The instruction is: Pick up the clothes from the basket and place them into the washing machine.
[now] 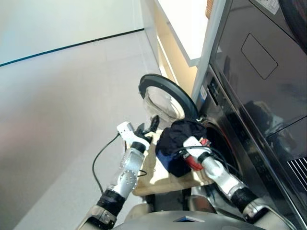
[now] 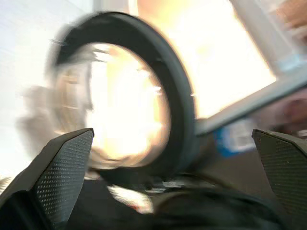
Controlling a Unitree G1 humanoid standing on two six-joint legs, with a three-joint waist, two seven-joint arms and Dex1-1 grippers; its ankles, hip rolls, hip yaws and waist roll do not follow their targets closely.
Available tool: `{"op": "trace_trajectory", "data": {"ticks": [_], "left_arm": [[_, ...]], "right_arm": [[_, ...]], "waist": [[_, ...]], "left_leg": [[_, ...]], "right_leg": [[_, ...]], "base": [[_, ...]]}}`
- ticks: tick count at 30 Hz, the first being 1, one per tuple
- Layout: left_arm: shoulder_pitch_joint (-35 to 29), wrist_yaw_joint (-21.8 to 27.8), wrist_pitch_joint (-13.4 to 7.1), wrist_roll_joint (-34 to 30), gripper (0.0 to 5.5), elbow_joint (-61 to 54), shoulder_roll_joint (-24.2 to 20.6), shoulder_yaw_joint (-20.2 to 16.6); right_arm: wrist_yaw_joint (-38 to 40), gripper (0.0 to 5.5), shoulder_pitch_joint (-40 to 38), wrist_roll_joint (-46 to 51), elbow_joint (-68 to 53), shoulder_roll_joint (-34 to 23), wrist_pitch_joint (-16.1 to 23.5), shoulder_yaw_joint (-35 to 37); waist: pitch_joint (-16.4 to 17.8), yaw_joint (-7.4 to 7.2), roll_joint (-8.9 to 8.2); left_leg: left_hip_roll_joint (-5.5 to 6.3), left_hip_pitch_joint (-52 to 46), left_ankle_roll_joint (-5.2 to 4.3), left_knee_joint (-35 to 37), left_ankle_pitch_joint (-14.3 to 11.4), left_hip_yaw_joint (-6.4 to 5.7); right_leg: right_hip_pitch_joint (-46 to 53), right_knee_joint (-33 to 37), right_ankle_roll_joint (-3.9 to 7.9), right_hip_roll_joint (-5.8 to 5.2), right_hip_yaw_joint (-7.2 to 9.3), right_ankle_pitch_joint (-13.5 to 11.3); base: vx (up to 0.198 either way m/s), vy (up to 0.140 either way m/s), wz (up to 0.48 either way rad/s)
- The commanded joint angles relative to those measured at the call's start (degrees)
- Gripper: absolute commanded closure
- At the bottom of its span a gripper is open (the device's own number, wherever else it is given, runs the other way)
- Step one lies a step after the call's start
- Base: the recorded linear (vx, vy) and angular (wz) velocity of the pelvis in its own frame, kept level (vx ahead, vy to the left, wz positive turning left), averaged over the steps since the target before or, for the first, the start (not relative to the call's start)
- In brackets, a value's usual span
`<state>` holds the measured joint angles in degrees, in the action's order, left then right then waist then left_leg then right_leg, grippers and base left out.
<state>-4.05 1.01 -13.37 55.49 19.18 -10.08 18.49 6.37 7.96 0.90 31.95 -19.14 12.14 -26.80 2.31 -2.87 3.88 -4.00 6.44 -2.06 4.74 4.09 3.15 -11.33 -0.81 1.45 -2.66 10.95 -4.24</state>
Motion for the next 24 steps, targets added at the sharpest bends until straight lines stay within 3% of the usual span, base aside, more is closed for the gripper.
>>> {"op": "trace_trajectory", "data": {"ticks": [1, 7, 11, 15, 19, 24], "left_arm": [[-2.63, -2.47, -4.88, -12.22, 0.00, 6.73, -2.92, -2.62], [-5.35, -9.28, -6.16, -27.18, 0.00, 21.78, -3.70, -6.24], [-10.04, -12.28, -7.41, -27.56, 0.00, 28.87, -2.63, -5.92], [-13.00, -14.08, -8.67, -27.11, 0.00, 28.58, -2.14, -3.84], [-15.67, -16.00, -9.57, -26.43, 0.00, 27.39, -1.12, -1.62], [-19.82, -19.40, -11.36, -25.21, 0.00, 23.44, -0.70, 0.87]], "right_arm": [[3.34, 5.50, 3.56, 10.15, 2.33, 5.62, 7.03, 6.17], [6.76, 5.50, 4.19, 9.54, 1.86, 6.56, 6.87, 8.75], [11.07, 5.50, 9.23, 12.06, 4.16, 8.90, 8.67, 9.30], [14.89, 5.50, 14.38, 12.21, 5.32, 9.98, 9.14, 8.69], [18.75, 5.50, 19.63, 13.82, 8.04, 11.48, 9.82, 9.37], [25.00, 5.50, 27.46, 21.72, 10.07, 13.22, 13.01, 14.21]], "waist": [[0.51, 0.50, -4.86], [2.94, 0.26, -6.44], [6.97, 0.13, -7.69], [9.70, 0.20, -8.04], [11.52, 0.32, -7.45], [14.10, 0.39, -5.48]], "left_leg": [[3.12, -2.75, -0.74, 0.20, -2.99, 1.51], [2.48, 0.27, -0.94, -0.45, -2.47, 1.29], [2.09, 6.40, -0.92, -4.79, -2.78, 0.30], [2.25, 13.49, -0.92, -9.46, -3.30, -0.46], [2.51, 18.97, -0.93, -11.43, -3.45, -0.69], [3.06, 28.17, -0.82, -15.57, -4.12, -1.13]], "right_leg": [[4.79, 5.81, 6.85, -1.35, -1.49, 1.56], [1.82, 5.03, 6.62, -0.88, -1.15, 1.11], [-3.31, 2.01, 6.30, -1.19, -0.55, 0.93], [-9.11, -0.81, 6.02, -1.99, 0.20, 0.65], [-14.84, -3.23, 5.92, -2.60, 0.66, 0.76], [-24.96, -9.47, 5.57, -4.01, 0.86, 1.94]], "base": [[0.000, 0.000, 0.000], [-0.055, 0.005, -0.003], [-0.167, 0.004, 0.007], [-0.121, 0.021, 0.074], [-0.084, 0.036, 0.085], [-0.083, 0.042, 0.096]]}}
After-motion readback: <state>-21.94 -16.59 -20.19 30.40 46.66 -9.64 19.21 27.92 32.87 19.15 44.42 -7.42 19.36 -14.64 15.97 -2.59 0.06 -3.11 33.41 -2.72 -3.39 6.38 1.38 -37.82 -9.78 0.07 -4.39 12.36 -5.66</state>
